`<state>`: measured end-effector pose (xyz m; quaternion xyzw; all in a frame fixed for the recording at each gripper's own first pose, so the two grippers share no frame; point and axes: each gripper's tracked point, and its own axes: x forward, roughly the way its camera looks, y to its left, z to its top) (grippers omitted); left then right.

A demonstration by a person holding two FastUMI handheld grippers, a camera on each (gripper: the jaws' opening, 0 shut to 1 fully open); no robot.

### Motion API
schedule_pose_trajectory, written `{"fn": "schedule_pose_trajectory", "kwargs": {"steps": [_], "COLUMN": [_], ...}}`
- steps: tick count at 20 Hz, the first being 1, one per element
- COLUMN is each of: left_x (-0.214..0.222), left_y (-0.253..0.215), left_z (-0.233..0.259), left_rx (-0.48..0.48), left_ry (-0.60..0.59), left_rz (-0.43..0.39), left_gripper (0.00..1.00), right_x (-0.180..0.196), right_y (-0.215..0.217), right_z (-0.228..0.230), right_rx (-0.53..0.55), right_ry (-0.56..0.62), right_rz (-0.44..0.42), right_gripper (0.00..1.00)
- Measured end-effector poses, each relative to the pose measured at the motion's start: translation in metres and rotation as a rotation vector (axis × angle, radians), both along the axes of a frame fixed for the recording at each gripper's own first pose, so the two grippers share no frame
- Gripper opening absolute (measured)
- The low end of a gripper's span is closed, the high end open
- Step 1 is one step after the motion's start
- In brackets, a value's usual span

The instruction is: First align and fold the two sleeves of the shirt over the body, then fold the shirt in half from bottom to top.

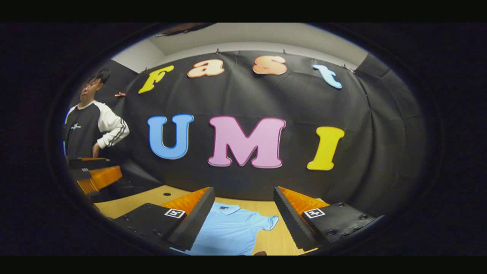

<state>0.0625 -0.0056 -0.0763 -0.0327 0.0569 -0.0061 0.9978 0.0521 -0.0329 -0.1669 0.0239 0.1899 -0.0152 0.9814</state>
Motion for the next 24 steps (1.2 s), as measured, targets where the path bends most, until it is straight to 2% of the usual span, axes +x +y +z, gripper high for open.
{"fn": "schedule_pose_trajectory", "kwargs": {"steps": [4, 6, 7, 9, 11, 15, 21, 24], "left_x": [0.013, 0.014, 0.013, 0.013, 0.011, 0.01, 0.012, 0.012], "left_y": [-0.007, -0.01, -0.014, -0.018, -0.024, -0.024, -0.023, -0.022], "left_z": [-0.032, -0.053, -0.063, -0.085, -0.102, -0.111, -0.119, -0.119], "left_rx": [0.024, 0.043, 0.051, 0.058, 0.051, 0.05, 0.034, 0.04], "left_ry": [0.025, 0.045, 0.05, 0.077, 0.106, 0.127, 0.145, 0.147], "left_rz": [-0.002, -0.001, -0.001, 0.002, 0.0, 0.015, 0.033, 0.036], "left_gripper": [0.98, 0.98, 0.98, 0.98, 0.98, 0.98, 0.98, 0.98], "right_x": [0.026, 0.035, 0.043, 0.052, 0.053, 0.055, 0.058, 0.059], "right_y": [-0.037, -0.056, -0.067, -0.087, -0.092, -0.107, -0.111, -0.114], "right_z": [-0.145, -0.206, -0.233, -0.288, -0.329, -0.376, -0.388, -0.393], "right_rx": [0.093, 0.146, 0.141, 0.103, 0.125, 0.171, 0.209, 0.178], "right_ry": [0.366, 0.457, 0.466, 0.518, 0.58, 0.661, 0.702, 0.713], "right_rz": [-0.038, -0.111, -0.147, -0.167, -0.193, -0.242, -0.269, -0.267], "right_gripper": [0.97, 0.98, 0.98, 0.97, 0.98, 0.98, 0.98, 0.98]}}
